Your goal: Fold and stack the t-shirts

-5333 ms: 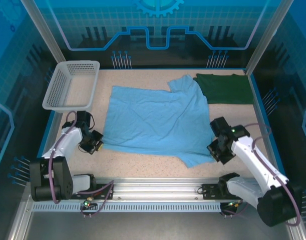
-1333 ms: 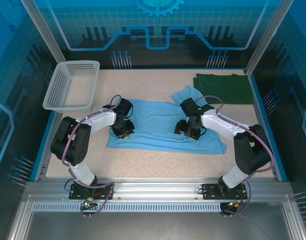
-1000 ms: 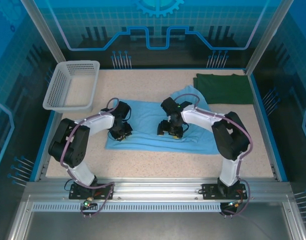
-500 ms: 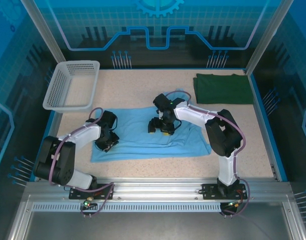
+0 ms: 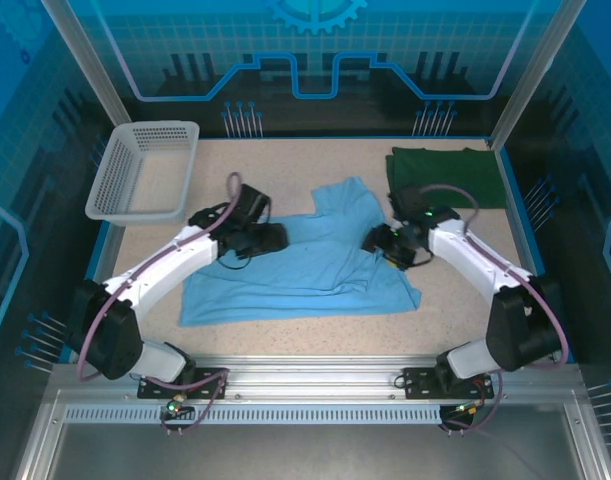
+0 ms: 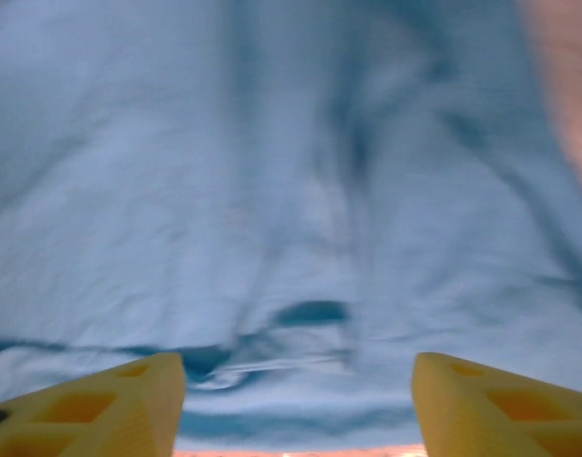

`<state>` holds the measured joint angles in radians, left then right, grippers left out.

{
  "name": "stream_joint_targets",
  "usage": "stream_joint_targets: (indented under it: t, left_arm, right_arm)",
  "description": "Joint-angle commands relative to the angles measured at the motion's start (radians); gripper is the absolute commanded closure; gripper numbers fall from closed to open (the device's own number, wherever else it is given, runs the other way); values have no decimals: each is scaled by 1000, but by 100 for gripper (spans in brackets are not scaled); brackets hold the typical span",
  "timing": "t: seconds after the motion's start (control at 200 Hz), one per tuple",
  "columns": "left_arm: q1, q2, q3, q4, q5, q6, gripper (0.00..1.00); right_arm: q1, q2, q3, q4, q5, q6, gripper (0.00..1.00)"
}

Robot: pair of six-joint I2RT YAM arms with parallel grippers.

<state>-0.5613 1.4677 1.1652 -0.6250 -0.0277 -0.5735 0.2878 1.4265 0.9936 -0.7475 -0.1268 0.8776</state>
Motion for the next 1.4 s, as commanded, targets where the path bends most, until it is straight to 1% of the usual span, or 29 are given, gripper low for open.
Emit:
stream_joint_targets:
  t: [0.0, 0.04, 0.09, 0.165, 0.225, 0.29, 0.395, 0.56, 0.625, 0.77, 0.9, 1.01, 1.16, 1.286, 1.396]
  left_arm:
    - [-125, 131, 96, 69, 121, 283, 26]
    - [-170, 186, 141, 72, 149, 342, 26]
    - [-222, 258, 204, 61, 183, 408, 26]
    - [-287, 375, 309, 26, 212, 491, 27]
    - [-330, 463, 391, -10, 216, 534, 30]
    - [-363, 552, 485, -70, 206, 551, 34]
    - [-392, 634, 568, -110, 189, 555, 35]
    - [-417, 689, 610, -148, 129, 597, 36]
    - [-420, 705, 616, -157, 103, 601, 39]
    - [-431, 749, 645, -182, 30, 609, 40]
    - [-433, 784, 669, -192, 19, 608, 40]
    - [-433, 802, 675, -196, -3, 603, 43]
    - [-433, 813, 677, -191, -40, 593, 53]
    - [-433, 816, 677, -186, -64, 580, 66]
    - [-433, 811, 677, -182, -77, 574, 76]
  right_arm:
    - [-101, -47, -120, -47, -51, 19, 41]
    - [-129, -65, -162, -47, -63, 7, 46]
    - [-158, -77, -191, -58, -76, -4, 54]
    - [-191, -87, -230, -69, -98, -15, 62]
    - [-211, -96, -262, -63, -122, -17, 63]
    - [-232, -95, -286, -54, -146, -21, 64]
    - [-246, -68, -293, -56, -155, -41, 66]
    - [-250, -30, -292, -42, -159, -55, 66]
    - [-251, -13, -288, -37, -160, -56, 66]
    - [-251, 23, -284, -27, -159, -61, 66]
    - [-252, 50, -281, -21, -158, -70, 66]
    - [-253, 67, -273, -19, -150, -75, 66]
    - [-252, 88, -264, -21, -144, -83, 66]
    - [-252, 102, -265, -20, -138, -85, 67]
    - [-252, 113, -265, -17, -139, -88, 67]
